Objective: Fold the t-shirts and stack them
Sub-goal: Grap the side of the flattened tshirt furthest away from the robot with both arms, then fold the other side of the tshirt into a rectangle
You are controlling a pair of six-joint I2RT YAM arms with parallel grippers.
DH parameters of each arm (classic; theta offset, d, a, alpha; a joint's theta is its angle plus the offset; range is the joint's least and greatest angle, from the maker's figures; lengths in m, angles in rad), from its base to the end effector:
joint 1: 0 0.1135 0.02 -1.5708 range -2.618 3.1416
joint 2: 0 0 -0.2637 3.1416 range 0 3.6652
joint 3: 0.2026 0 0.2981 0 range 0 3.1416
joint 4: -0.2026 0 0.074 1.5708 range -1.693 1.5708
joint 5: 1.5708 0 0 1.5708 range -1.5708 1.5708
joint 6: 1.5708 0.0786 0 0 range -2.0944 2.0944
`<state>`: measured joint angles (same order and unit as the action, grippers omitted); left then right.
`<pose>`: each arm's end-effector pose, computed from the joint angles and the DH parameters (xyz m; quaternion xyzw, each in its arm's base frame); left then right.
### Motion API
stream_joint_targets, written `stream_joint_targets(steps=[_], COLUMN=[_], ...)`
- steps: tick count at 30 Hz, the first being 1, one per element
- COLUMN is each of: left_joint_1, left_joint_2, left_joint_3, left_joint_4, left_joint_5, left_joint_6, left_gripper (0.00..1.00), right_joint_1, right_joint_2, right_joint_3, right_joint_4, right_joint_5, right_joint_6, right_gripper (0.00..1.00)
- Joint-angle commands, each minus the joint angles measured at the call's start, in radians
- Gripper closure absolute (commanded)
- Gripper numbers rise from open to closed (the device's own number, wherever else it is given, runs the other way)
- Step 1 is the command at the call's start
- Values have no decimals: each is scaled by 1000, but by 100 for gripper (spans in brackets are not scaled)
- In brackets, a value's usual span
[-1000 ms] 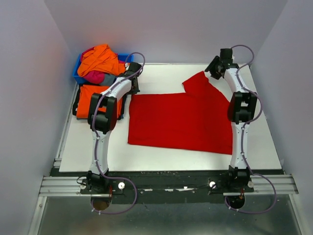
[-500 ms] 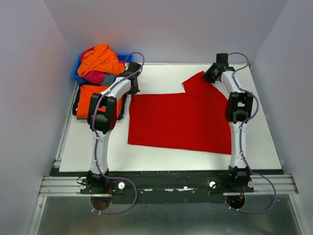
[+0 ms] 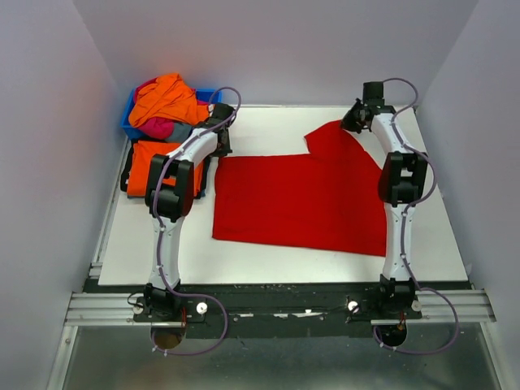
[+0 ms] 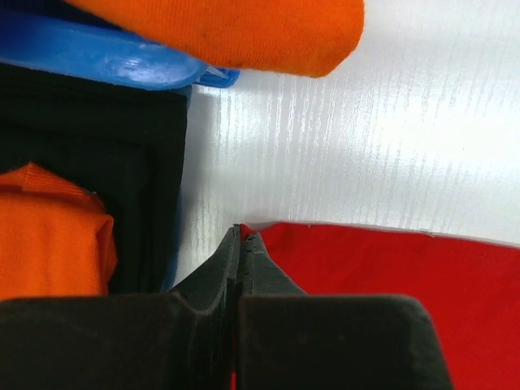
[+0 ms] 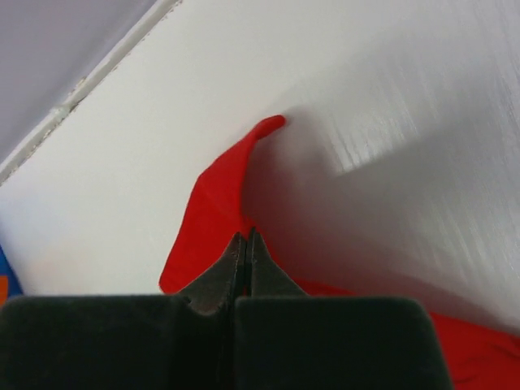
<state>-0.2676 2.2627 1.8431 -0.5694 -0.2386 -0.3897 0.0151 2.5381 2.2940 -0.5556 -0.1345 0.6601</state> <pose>0.5469 -0.1307 0.1267 -0.0921 0.9473 0.0160 0.3063 0.6406 0.0202 0.1419 0.2690 0.8848 0.1830 0.3334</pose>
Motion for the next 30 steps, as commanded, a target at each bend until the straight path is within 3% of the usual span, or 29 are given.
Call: stream_joint_targets(steps=[1,11,24,30], left_joint_1=[8,10,10,10], left_joint_2=[-43,-133,-356,-396], left_joint_3=[5,-136,-479,-553], left_joint_4=[11,129,474,555], left_joint_5=[-22,48,153,188], left_joint_6=[75,120,221,250], left_gripper=[100,100,100,100], right_joint_1=[-35,-73,-101,-113], right_joint_2=[-122,-326,-591,-716], right_joint_3=[-60,-315,-625,-740], right_joint_4=[20,54,92,92], right_joint_5=[-65,-140,-224,-232], right_joint_6=[-63,-125,-146,-151], right_gripper=[99,99,99,99])
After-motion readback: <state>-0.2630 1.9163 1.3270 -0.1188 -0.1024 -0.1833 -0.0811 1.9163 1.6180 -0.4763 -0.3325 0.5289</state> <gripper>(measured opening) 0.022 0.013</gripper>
